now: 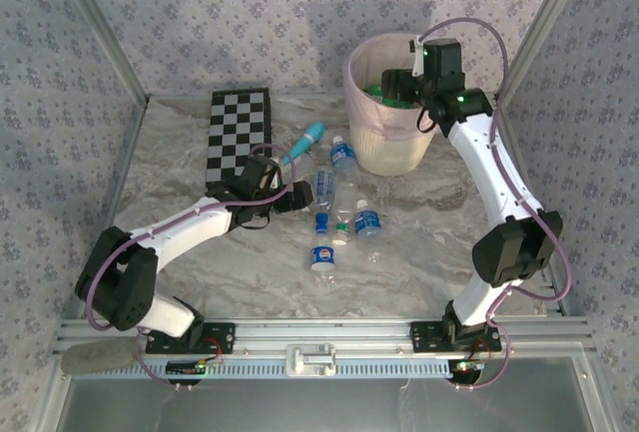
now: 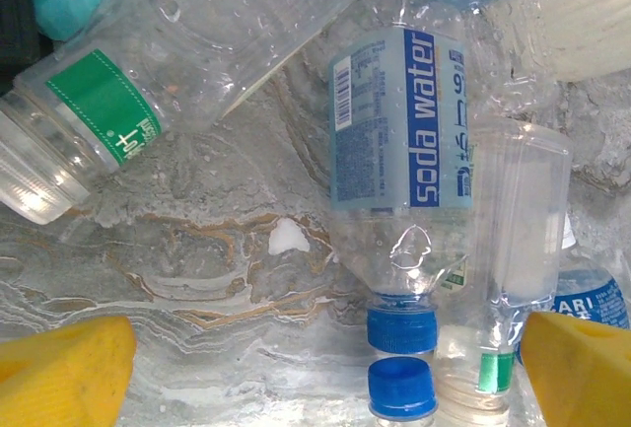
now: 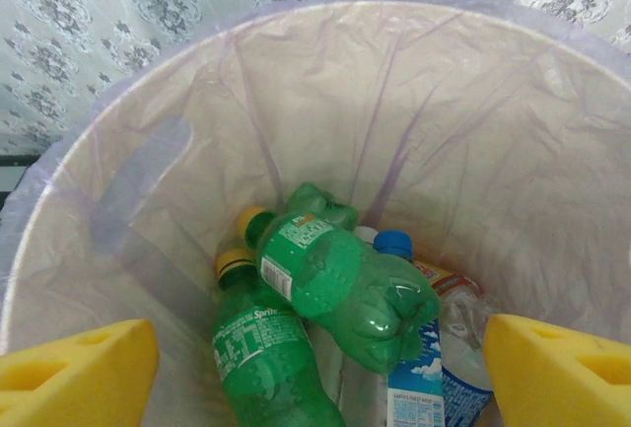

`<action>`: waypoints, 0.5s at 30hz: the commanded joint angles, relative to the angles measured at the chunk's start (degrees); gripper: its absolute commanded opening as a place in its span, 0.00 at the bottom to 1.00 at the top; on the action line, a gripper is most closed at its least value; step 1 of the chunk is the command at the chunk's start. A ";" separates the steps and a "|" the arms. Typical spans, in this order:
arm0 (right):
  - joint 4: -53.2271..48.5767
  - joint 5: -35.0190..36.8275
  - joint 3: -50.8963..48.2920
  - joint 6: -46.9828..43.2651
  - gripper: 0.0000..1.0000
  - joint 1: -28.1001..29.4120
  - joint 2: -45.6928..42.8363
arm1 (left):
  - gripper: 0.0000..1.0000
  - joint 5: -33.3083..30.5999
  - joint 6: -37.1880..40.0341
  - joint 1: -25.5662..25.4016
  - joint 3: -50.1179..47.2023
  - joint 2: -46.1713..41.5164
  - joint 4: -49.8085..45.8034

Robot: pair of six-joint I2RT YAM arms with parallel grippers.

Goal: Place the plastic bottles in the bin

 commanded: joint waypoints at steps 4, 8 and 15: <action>11.02 -5.10 -11.27 -0.08 0.91 1.72 -13.54 | 1.00 -5.24 -1.43 -0.39 -2.24 -4.30 0.97; 12.79 -11.02 -19.07 0.57 1.00 2.83 -20.11 | 1.00 -8.43 -2.75 -0.32 -5.32 -7.80 4.30; 10.25 -11.43 -34.26 4.15 1.00 7.66 -29.40 | 1.00 -11.13 -4.34 -0.20 -5.94 -9.64 3.92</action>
